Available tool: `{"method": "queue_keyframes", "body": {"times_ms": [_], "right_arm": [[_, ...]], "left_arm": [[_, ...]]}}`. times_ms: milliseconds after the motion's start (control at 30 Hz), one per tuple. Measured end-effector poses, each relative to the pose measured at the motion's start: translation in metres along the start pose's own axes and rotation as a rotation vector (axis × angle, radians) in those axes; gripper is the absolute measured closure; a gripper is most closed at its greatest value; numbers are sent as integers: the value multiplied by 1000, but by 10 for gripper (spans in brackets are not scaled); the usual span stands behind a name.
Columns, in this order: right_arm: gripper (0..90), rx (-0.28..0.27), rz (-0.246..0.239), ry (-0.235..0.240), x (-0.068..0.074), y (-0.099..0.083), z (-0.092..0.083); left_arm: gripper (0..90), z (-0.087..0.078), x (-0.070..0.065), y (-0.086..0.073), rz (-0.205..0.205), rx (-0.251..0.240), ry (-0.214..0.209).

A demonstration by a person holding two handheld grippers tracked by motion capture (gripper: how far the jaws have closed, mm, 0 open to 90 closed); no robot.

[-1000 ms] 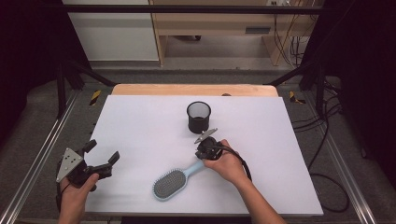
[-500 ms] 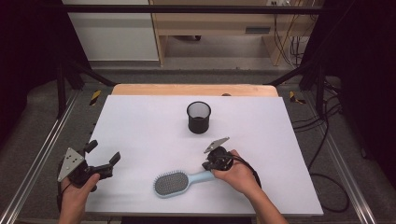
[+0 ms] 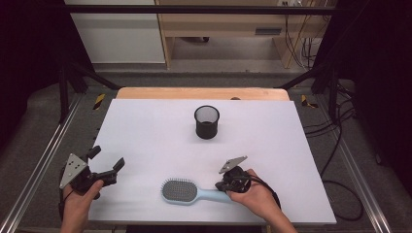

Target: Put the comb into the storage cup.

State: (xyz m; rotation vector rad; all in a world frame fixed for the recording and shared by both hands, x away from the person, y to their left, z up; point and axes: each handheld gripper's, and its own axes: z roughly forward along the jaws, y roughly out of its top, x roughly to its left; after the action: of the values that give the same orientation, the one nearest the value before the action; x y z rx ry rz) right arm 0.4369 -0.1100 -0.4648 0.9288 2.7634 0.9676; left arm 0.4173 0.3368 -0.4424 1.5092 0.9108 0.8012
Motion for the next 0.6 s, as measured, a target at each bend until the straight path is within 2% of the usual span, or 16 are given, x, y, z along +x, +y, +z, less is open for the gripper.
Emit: {"method": "queue_keyframes", "body": {"times_ms": [200, 400, 600], "right_arm": [[900, 2, -10, 10, 9, -9, -3], [900, 0, -24, 17, 20, -11, -7], [900, -26, -18, 13, 19, -10, -7]], "left_arm": [[15, 0, 1, -1, 0, 5, 0], [16, 0, 1, -1, 1, 5, 3], [16, 0, 0, -1, -2, 8, 2]]}}
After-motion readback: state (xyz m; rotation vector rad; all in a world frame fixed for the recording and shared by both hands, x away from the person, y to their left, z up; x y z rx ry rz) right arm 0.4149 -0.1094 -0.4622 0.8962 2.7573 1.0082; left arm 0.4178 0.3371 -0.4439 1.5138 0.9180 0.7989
